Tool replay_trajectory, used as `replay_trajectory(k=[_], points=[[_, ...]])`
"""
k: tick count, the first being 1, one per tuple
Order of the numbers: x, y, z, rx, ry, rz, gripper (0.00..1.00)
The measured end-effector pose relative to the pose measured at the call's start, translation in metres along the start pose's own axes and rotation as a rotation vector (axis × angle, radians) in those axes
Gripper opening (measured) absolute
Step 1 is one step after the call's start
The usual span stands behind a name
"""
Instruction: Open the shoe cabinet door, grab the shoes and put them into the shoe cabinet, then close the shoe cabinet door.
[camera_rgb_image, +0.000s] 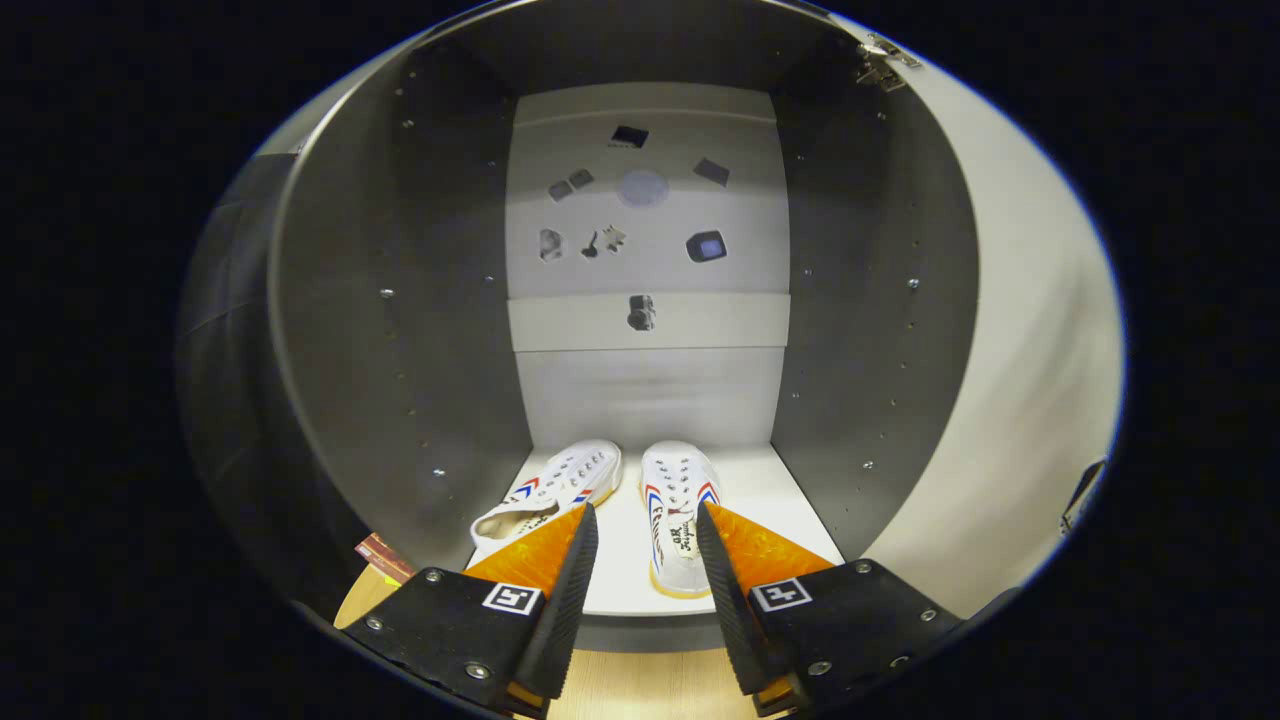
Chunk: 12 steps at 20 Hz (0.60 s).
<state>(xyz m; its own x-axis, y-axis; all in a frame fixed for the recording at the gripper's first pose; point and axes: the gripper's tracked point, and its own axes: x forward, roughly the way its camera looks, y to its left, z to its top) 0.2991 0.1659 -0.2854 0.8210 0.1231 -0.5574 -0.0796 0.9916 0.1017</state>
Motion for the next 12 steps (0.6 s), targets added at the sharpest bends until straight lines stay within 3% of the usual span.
replay_trajectory(k=[5, 8, 12], points=[[-0.089, 0.015, 0.006, 0.029, -0.114, 0.106, 0.78], [-0.139, 0.004, 0.008, -0.025, -0.17, 0.098, 0.91], [-0.201, 0.0, 0.01, -0.011, -0.259, 0.128, 0.93]])
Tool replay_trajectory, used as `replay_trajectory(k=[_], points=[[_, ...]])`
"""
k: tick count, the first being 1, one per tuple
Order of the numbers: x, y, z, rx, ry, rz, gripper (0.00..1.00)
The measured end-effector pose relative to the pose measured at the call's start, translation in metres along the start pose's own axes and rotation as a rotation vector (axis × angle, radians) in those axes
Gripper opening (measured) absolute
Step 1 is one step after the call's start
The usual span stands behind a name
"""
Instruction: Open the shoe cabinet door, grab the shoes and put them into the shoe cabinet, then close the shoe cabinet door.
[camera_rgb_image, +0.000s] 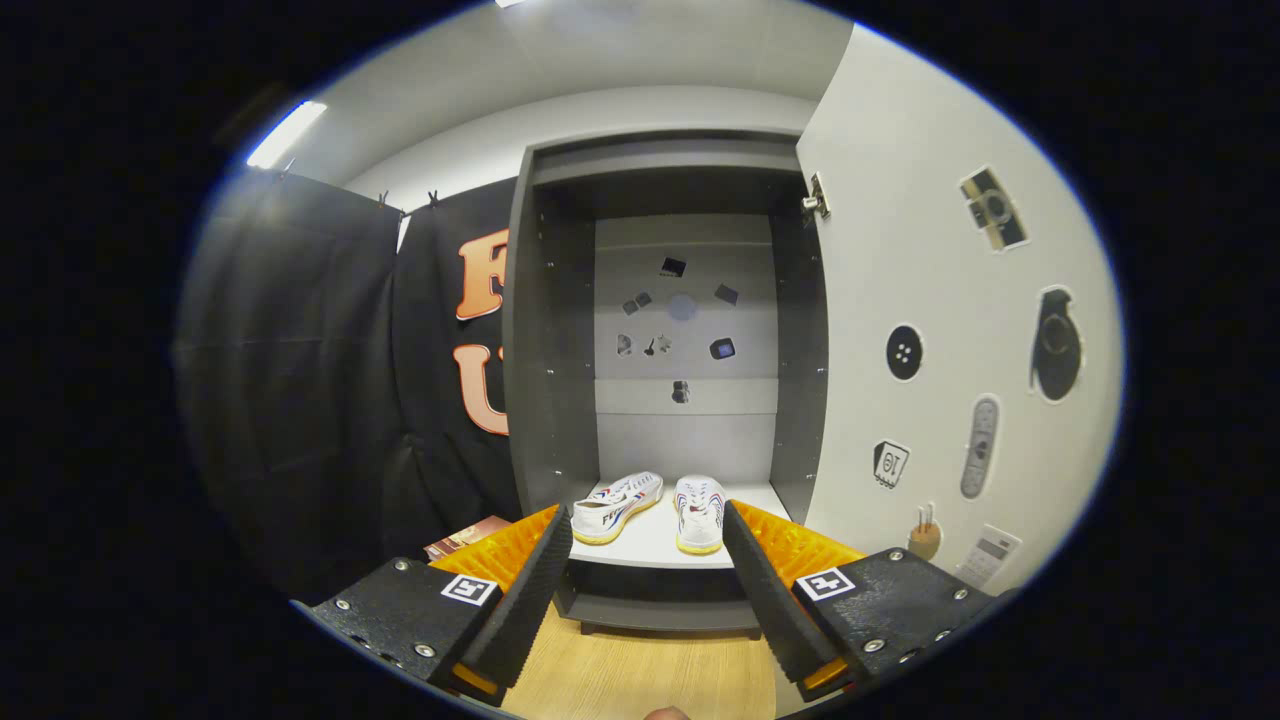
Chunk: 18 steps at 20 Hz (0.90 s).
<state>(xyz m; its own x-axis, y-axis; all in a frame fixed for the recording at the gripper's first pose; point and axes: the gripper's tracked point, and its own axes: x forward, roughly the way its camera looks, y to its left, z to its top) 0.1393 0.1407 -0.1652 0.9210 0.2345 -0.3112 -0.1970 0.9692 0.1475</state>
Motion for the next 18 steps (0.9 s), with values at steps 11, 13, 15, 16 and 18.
replay_trajectory(k=[11, 13, 15, 16, 18], points=[[-0.129, -0.09, 0.049, -0.03, -0.136, -0.125, 0.93], [-0.152, -0.092, 0.057, -0.041, -0.149, -0.104, 0.92], [-0.169, -0.105, 0.063, -0.086, -0.172, -0.115, 0.93], [-0.175, -0.112, 0.064, -0.104, -0.178, -0.124, 0.93], [-0.186, -0.132, 0.066, -0.121, -0.177, -0.162, 0.94]])
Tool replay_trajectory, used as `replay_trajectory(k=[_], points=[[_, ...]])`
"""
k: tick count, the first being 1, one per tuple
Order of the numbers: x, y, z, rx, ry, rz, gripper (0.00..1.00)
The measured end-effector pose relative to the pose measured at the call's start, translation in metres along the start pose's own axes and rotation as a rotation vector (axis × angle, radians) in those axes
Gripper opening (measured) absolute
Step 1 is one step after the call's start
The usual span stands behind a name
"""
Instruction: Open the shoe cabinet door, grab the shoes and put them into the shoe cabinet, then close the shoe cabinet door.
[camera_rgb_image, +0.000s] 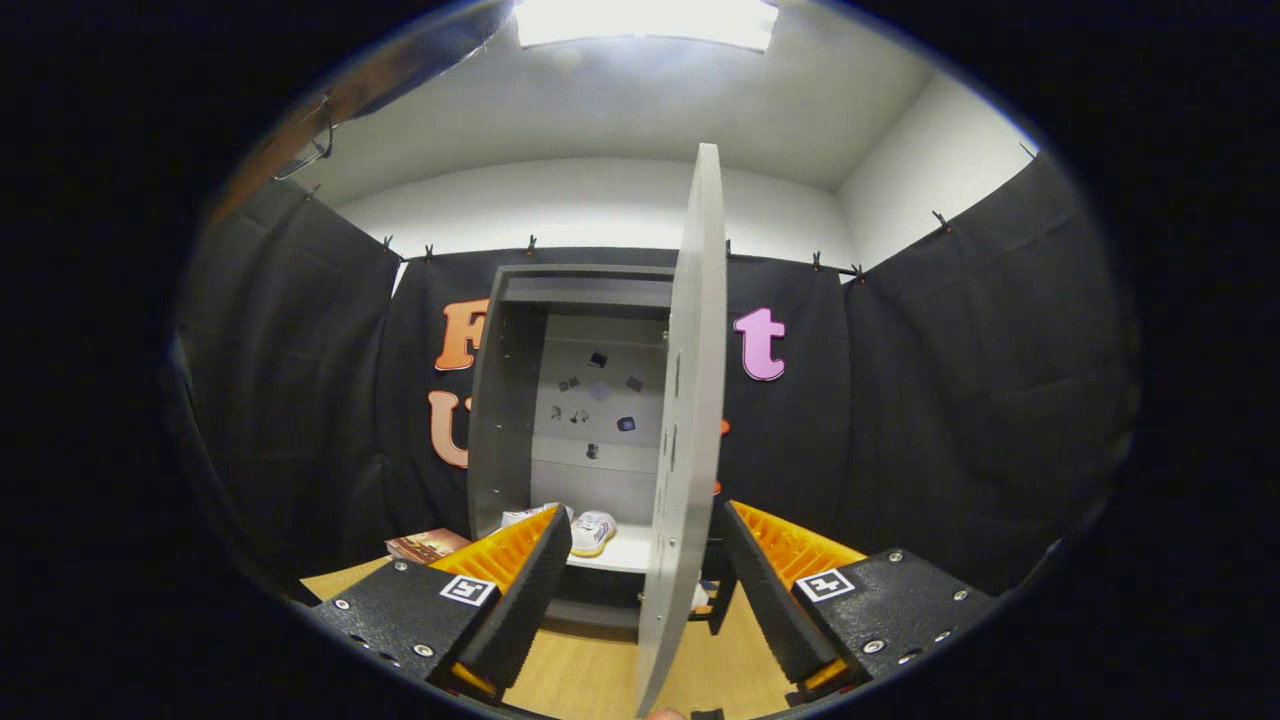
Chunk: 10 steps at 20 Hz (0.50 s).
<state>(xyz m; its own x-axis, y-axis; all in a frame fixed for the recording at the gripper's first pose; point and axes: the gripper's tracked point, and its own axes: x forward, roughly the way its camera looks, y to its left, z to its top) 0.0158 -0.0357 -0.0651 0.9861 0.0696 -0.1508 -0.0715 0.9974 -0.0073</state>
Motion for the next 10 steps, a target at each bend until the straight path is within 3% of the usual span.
replay_trajectory(k=[4, 10], points=[[-0.001, -0.047, -0.01, 0.024, 0.015, -0.091, 0.95], [0.028, -0.089, -0.056, 0.067, 0.105, -0.155, 0.95]])
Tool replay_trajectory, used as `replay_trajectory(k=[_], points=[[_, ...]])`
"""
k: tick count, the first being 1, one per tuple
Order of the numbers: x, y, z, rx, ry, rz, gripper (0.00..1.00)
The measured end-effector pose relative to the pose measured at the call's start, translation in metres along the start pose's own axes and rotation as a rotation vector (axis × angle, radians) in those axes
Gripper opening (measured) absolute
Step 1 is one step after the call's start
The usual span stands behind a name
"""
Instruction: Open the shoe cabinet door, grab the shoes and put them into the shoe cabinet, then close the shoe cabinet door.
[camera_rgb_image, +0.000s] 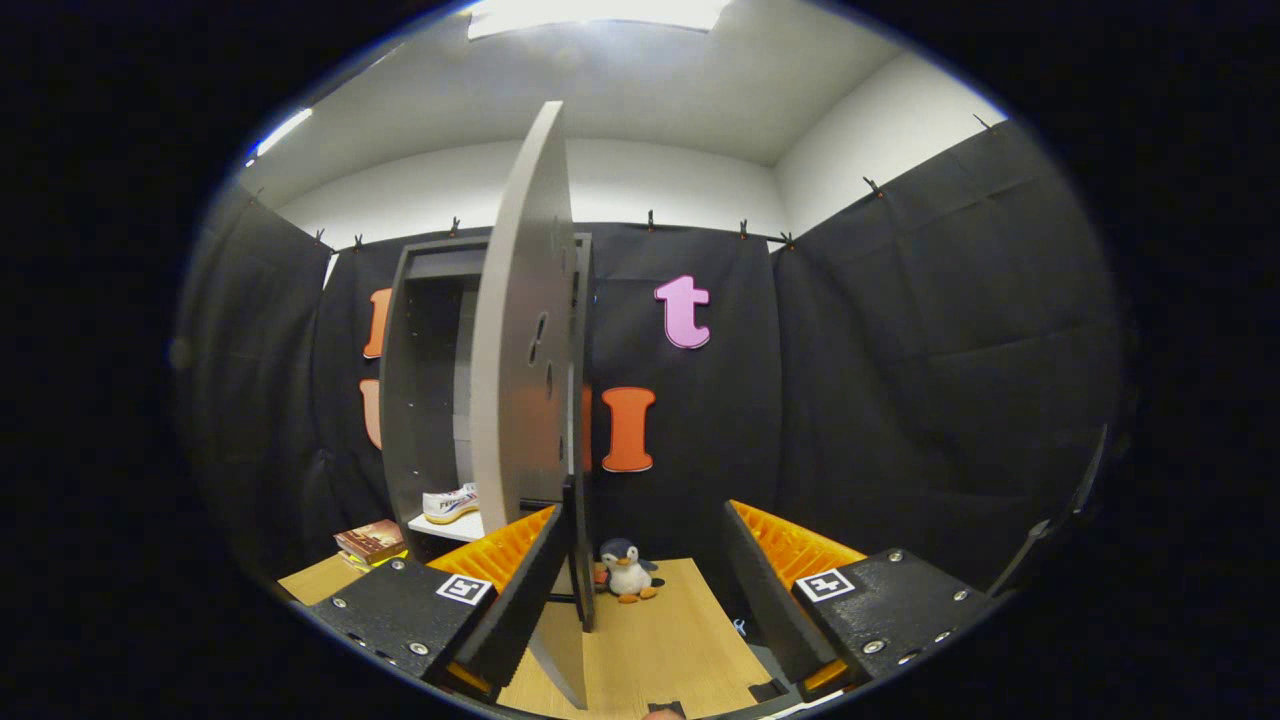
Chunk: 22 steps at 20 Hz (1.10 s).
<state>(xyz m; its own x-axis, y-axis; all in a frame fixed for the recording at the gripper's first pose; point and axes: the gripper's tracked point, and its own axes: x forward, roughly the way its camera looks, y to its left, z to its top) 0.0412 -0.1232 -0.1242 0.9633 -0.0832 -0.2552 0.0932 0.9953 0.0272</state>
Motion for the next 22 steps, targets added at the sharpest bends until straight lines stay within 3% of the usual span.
replay_trajectory(k=[7, 14, 18, 22], points=[[0.005, 0.032, -0.021, 0.104, 0.045, 0.201, 0.93], [0.009, 0.02, -0.016, 0.132, 0.015, 0.185, 0.97], [0.019, -0.008, -0.012, 0.142, -0.015, 0.091, 0.96], [0.024, 0.008, -0.027, 0.139, 0.028, 0.116, 0.96]])
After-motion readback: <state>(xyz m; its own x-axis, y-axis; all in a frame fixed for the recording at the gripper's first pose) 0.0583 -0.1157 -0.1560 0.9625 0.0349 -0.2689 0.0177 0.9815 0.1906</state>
